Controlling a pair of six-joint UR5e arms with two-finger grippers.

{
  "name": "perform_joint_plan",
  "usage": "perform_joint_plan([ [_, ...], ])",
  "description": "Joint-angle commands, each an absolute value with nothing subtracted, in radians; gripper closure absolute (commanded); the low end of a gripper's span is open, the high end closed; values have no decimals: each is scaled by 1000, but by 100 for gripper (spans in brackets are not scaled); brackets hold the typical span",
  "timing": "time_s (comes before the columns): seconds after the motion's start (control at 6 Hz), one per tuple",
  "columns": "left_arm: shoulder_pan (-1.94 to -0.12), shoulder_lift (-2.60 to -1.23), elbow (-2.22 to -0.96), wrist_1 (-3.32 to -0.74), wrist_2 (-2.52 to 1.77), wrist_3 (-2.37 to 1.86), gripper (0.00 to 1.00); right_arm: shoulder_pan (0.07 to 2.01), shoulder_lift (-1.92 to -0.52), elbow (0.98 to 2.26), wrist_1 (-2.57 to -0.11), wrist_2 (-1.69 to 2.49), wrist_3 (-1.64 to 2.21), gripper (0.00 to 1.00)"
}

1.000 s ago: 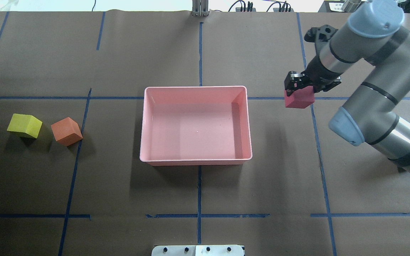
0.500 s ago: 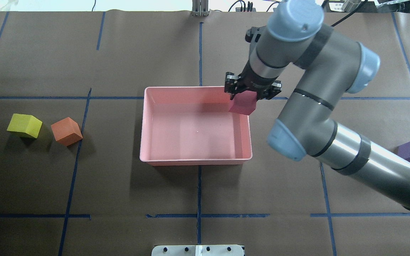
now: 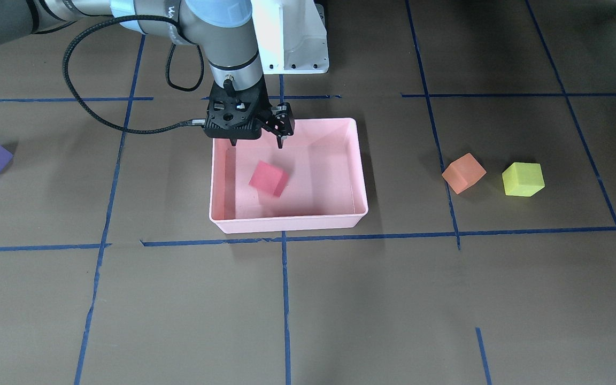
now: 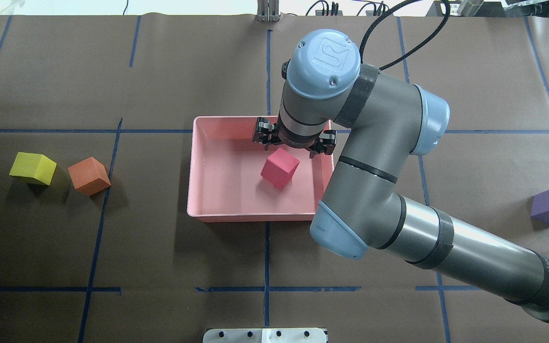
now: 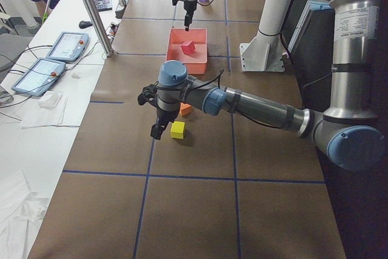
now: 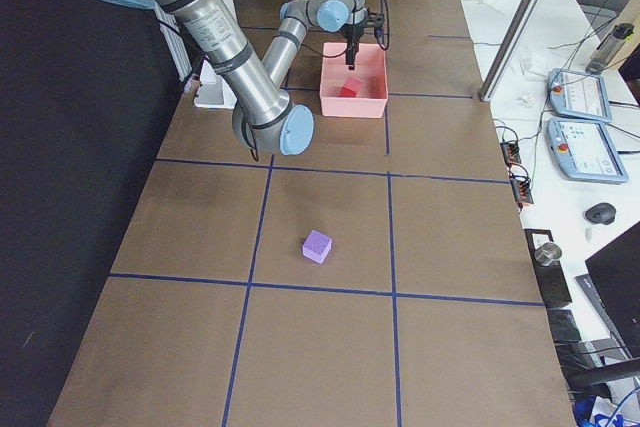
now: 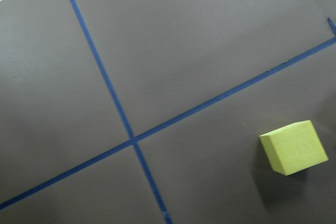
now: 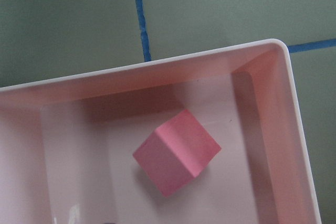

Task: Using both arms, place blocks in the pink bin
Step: 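Lower the left gripper onto the yellow cube and grasp it while the right arm withdraws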

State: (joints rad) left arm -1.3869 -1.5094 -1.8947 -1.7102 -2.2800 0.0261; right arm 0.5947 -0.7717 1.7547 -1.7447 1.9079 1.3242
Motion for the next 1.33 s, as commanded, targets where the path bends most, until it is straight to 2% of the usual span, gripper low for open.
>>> perform_joint_plan([
  [0.0,-1246,-1519,-1859,-1793,-2273,-372,0,668,-782,1756,-1755,1987,1258,0],
  [0.33,-1140,-1537,-1701,-2095,-2266,-687,0,829,-871,1764,-1756,2119,1021,0],
  [0.5,-1087,-1540,-1665,-2177,-2202,-769,0,936,-958,1782,-1758,2210,818,0],
  [1.17,-985,-1589,-1594,-2184,-2154,-790,0,1115,-1204,1821,-1750,2253,340,0],
])
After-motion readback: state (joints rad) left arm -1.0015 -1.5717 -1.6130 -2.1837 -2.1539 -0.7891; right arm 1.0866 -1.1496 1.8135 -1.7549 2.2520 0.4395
